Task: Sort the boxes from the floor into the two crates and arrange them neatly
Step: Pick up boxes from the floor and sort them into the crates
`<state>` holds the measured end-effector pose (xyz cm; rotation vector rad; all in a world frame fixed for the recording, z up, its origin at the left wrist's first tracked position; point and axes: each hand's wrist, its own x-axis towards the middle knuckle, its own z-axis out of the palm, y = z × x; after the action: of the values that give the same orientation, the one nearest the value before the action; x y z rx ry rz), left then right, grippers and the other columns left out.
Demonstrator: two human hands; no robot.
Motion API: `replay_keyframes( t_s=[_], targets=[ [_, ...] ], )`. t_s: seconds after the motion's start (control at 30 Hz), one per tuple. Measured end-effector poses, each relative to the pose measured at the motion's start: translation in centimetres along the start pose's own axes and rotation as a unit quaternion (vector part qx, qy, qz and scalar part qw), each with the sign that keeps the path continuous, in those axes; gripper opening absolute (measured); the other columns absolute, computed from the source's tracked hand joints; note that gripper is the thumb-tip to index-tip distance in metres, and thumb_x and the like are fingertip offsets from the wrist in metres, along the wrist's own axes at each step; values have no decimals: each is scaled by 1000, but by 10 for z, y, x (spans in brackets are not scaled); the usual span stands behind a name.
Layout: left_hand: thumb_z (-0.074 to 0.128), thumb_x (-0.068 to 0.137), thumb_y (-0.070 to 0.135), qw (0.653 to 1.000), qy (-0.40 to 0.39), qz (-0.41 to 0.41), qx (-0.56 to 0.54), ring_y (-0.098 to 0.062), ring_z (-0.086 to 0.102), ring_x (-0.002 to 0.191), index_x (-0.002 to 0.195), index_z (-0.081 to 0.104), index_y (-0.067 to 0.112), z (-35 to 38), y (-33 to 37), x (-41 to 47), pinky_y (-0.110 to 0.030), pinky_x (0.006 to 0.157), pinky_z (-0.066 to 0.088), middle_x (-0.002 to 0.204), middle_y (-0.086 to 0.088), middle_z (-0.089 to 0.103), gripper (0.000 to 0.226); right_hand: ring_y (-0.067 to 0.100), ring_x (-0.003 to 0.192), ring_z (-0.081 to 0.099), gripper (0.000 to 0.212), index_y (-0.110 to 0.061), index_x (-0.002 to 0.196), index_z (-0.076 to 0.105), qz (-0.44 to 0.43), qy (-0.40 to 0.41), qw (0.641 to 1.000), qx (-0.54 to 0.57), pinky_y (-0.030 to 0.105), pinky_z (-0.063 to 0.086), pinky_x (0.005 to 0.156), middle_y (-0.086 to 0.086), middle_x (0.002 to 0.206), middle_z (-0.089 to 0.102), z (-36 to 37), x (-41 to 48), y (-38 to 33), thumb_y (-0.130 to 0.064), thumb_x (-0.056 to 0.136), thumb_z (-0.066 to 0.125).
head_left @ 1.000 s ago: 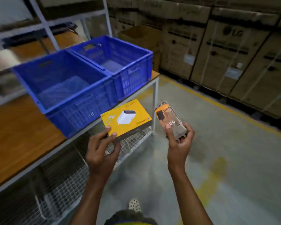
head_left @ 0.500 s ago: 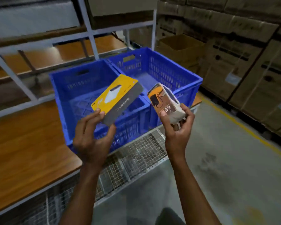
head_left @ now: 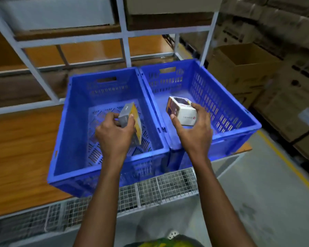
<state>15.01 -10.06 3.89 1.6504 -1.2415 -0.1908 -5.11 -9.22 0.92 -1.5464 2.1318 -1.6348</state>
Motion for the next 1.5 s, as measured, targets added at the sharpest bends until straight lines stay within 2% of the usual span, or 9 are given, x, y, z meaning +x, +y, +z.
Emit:
replay_keyframes(
  t_s=[0.1,0.27,0.47,0.67,0.87,0.97,1.07,1.3,1.5],
  targets=[
    [65,92,48,997,-34,-19,-63,-27,72,68,103,74,18,12,-4,-3,-41,72,59,86,-3,76,33,19,129,57,58,-31,130,63,1,-2,1000,1,48,48,101,-4,137,62,8,1,7,-64,83,64],
    [59,88,59,986,-100,-20,-133,-24,71,63,83,66,47,16,-6,-16,-50,65,60,81,9,72,15,17,129,58,31,-21,120,72,3,2,996,86,53,50,98,2,135,64,0,0,16,-35,92,69],
    [60,90,54,955,-218,31,-200,-20,71,67,92,71,32,2,16,-57,-47,63,59,76,6,73,24,12,120,61,18,-22,108,75,22,90,994,66,50,54,90,-4,125,67,-38,-34,13,-27,93,68],
    [60,90,51,891,-395,125,-186,-7,69,67,90,72,26,-39,16,-114,-37,68,57,74,9,73,28,7,111,64,13,-25,101,76,125,171,976,40,29,57,76,-6,118,71,-76,-116,-1,-20,90,70],
    [71,90,35,738,-629,194,-147,-5,69,84,97,75,24,-75,-20,-178,-31,82,56,89,12,74,14,1,100,67,19,-36,93,75,252,189,948,32,22,55,72,-15,107,72,-131,-263,-4,-17,91,73],
    [73,90,29,633,-726,228,-142,-6,68,95,102,76,22,-91,-29,-227,-24,85,52,99,11,74,14,-5,91,67,13,-29,93,76,346,259,902,-4,19,51,77,-16,97,74,-180,-353,0,-17,92,73],
    [73,91,24,550,-785,235,-160,0,68,87,99,77,18,-109,-35,-280,-20,84,52,95,9,75,11,-7,84,66,9,-22,95,78,410,359,838,-38,15,47,81,-12,91,75,-221,-433,-10,-16,91,72],
    [71,92,20,374,-869,281,-158,12,62,76,96,77,22,-176,-50,-407,-26,79,52,87,15,73,7,-6,80,67,12,-23,95,77,469,534,699,-82,17,50,79,-9,92,76,-275,-603,-64,-13,91,72],
    [69,92,27,253,-841,457,-142,-8,67,94,99,74,24,-236,-64,-491,-27,86,49,98,12,75,10,4,87,70,13,-32,86,75,493,631,591,-97,35,55,91,-6,97,77,-300,-721,-107,-19,87,71]
  ],
)
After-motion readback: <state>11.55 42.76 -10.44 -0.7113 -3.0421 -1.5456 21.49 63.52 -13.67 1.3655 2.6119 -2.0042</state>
